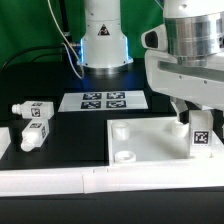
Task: Assemble one leg
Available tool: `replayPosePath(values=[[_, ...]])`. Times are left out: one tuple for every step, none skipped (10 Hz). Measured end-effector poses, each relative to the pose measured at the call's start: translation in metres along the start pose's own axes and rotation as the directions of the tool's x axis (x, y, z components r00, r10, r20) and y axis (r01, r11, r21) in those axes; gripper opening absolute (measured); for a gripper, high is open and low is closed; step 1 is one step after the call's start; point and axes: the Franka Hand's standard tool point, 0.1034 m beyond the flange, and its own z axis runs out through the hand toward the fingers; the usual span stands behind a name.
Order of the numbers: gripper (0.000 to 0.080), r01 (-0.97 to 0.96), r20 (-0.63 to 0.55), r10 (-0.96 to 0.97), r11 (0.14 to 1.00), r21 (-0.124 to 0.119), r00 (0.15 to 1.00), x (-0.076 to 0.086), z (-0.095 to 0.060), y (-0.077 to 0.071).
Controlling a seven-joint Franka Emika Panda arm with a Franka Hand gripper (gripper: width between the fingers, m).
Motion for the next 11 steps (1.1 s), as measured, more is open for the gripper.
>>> replayPosePath(values=[[0.0647,0.092,-0.002,-0.092,0.996,-0.001,0.996,0.0008,-0.0001,0.0002],[0.0647,0.167,-0.002,-0.167,0.986,-0.001,0.986,0.0012,-0.0001,0.0004],[0.0649,0.304,-0.012,-0.305,0.952,-0.014,0.952,0.0024,-0.0002,0.0011],[0.0649,0.589,-0.038,-0.592,0.805,-0.064,0.805,0.0057,-0.0006,0.0005],[0.0649,0.694,-0.051,-0.698,0.715,-0.076,0.714,0.0063,-0.0001,-0.0028],[0.0649,0.628,-0.055,-0.631,0.776,-0.064,0.774,0.0058,0.0000,-0.0029],[0.0555,0.630,-0.055,-0.633,0.774,-0.064,0.772,0.0066,-0.0001,-0.0027],[0.0365,0.597,-0.057,-0.600,0.800,-0.060,0.798,0.0062,0.0000,-0.0029],[0.0365,0.548,-0.060,-0.551,0.835,-0.056,0.832,0.0061,0.0001,-0.0029],[0.0287,0.480,-0.065,-0.482,0.876,-0.052,0.874,0.0069,0.0001,-0.0023],[0.0287,0.418,-0.068,-0.421,0.907,-0.048,0.905,0.0073,0.0001,-0.0022]])
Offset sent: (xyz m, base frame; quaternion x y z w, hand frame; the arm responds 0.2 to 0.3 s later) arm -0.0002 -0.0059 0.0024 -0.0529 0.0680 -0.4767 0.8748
